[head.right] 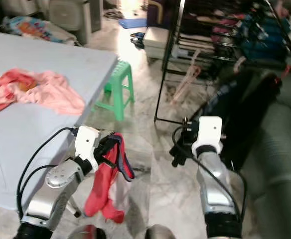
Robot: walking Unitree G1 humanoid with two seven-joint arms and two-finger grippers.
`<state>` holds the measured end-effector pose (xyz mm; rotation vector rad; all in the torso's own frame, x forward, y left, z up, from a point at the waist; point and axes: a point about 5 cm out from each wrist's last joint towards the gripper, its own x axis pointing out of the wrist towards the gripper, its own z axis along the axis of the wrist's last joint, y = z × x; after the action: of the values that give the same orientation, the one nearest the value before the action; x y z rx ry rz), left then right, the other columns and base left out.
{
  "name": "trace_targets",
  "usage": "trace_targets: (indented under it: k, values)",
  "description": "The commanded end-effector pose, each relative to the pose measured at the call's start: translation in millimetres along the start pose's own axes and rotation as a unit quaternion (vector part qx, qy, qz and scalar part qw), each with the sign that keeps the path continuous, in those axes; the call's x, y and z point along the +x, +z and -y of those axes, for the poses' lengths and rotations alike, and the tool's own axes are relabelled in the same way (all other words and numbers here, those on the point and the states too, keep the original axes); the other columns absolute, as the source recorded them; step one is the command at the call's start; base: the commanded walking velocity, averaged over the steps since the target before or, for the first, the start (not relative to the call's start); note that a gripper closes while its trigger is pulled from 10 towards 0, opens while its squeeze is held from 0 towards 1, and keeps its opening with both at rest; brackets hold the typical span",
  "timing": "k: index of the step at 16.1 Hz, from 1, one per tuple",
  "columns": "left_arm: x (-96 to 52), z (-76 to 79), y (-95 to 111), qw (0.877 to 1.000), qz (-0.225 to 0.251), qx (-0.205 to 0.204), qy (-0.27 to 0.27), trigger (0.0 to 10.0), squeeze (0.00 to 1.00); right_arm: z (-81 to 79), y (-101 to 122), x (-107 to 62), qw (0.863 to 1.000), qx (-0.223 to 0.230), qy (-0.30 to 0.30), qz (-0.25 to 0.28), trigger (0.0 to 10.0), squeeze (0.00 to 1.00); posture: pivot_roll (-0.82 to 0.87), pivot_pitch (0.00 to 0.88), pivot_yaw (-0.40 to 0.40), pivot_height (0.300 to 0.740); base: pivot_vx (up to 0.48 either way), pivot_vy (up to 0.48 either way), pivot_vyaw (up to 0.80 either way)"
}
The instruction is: Hang hanger
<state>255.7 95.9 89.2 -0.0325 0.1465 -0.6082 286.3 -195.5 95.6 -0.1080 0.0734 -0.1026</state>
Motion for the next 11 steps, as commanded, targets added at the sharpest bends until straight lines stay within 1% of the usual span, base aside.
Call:
trace_targets:
  k: [1,3,6,8,9,11]
  values:
    - [3.5,2.6,7.7,1.000,0.016,0.010,-0.014,10.0,0.00,2.9,-0.2,0.0,1.000,-0.001,-0.004,0.002,10.0,0.00,0.02,0.000,-0.067,0.740,0.307,0.371,-0.51]
    - [5.0,2.7,10.6,0.999,0.019,0.014,-0.025,10.0,0.00,3.7,-0.4,-1.1,1.000,0.002,-0.011,0.004,10.0,0.00,0.01,0.000,-0.046,0.740,0.307,0.368,-0.41]
    - [9.4,4.0,16.0,0.999,0.026,0.016,-0.036,10.0,0.00,4.2,-1.9,-4.4,1.000,0.012,-0.021,0.003,10.0,0.00,0.00,0.000,-0.026,0.740,0.317,0.360,0.00]
    - [10.8,6.4,16.3,0.999,0.029,0.017,-0.041,10.0,0.00,4.7,-2.0,-3.9,1.000,0.010,-0.024,0.005,10.0,0.00,0.00,0.000,-0.024,0.740,0.332,0.347,0.00]
    - [10.6,7.0,16.4,0.998,0.031,0.019,-0.044,10.0,0.00,4.7,-2.0,-3.4,1.000,0.010,-0.024,0.005,10.0,0.00,0.00,0.000,-0.024,0.740,0.401,0.262,-0.63]
    - [9.9,7.7,16.7,0.998,0.032,0.024,-0.046,10.0,0.00,4.1,0.2,-1.0,1.000,0.008,-0.024,0.008,10.0,0.00,0.01,0.005,-0.026,0.740,0.476,0.000,-0.77]
